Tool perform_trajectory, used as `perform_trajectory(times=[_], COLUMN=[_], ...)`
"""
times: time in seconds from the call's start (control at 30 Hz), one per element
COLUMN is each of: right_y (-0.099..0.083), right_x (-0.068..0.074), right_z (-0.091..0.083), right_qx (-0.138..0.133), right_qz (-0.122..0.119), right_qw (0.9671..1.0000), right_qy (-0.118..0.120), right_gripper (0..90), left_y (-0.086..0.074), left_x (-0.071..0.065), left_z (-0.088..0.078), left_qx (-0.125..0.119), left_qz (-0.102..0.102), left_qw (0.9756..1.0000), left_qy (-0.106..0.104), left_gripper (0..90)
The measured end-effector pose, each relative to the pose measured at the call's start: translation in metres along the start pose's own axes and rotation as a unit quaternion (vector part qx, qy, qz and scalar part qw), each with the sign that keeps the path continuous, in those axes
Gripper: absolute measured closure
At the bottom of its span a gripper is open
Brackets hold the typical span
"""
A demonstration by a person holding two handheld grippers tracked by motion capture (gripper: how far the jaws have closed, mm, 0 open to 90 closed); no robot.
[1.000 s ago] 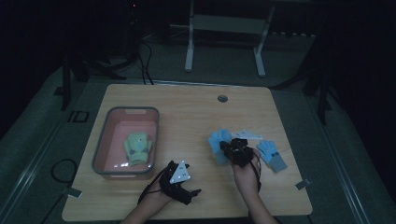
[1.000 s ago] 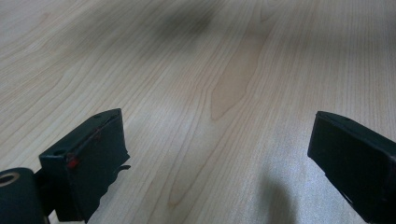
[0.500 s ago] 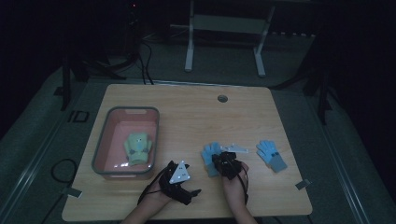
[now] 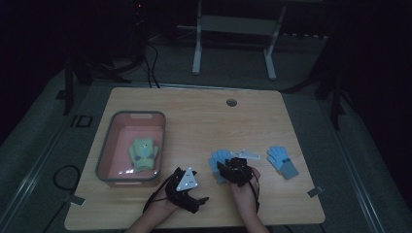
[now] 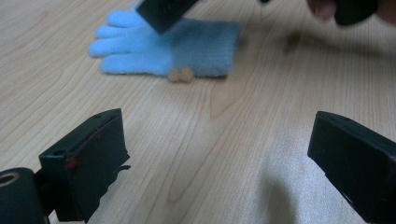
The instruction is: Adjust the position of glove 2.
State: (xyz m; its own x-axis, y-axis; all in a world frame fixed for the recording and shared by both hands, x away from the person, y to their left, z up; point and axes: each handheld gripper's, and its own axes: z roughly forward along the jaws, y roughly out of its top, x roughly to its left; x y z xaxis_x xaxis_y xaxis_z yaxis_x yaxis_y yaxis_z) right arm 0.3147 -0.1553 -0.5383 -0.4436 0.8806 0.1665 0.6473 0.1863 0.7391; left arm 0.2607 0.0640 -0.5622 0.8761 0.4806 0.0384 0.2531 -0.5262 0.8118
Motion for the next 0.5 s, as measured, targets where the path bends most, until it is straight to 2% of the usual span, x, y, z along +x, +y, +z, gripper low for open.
perform_trajectory(times=[0.07, 0.13, 0.3, 0.43, 0.5], right_y=[0.006, 0.011, 0.023, 0.031, 0.033], right_x=[-0.005, -0.012, -0.04, -0.064, -0.074], right_z=[-0.006, -0.011, -0.026, -0.041, -0.047], right_qx=[0.0, -0.003, -0.004, -0.021, -0.025], right_qz=[-0.013, -0.02, -0.054, -0.074, -0.089], right_qw=[0.9998, 0.9997, 0.9984, 0.9966, 0.9955], right_qy=[0.013, 0.016, 0.017, 0.028, 0.023], right_gripper=[50.3, 50.6, 59.1, 59.8, 60.4], left_y=[0.0, 0.0, 0.0, 0.0, 0.0], left_x=[0.0, 0.0, 0.0, 0.001, 0.0], left_z=[0.0, 0.0, 0.0, 0.001, 0.001], left_qx=[-0.001, 0.0, 0.001, 0.001, 0.002], left_qz=[0.0, 0.002, 0.003, 0.0, 0.0], left_qw=[1.0, 1.0, 1.0, 1.0, 1.0], left_qy=[-0.001, -0.002, -0.001, -0.001, -0.001], left_gripper=[4.6, 4.7, 4.7, 4.6, 4.6])
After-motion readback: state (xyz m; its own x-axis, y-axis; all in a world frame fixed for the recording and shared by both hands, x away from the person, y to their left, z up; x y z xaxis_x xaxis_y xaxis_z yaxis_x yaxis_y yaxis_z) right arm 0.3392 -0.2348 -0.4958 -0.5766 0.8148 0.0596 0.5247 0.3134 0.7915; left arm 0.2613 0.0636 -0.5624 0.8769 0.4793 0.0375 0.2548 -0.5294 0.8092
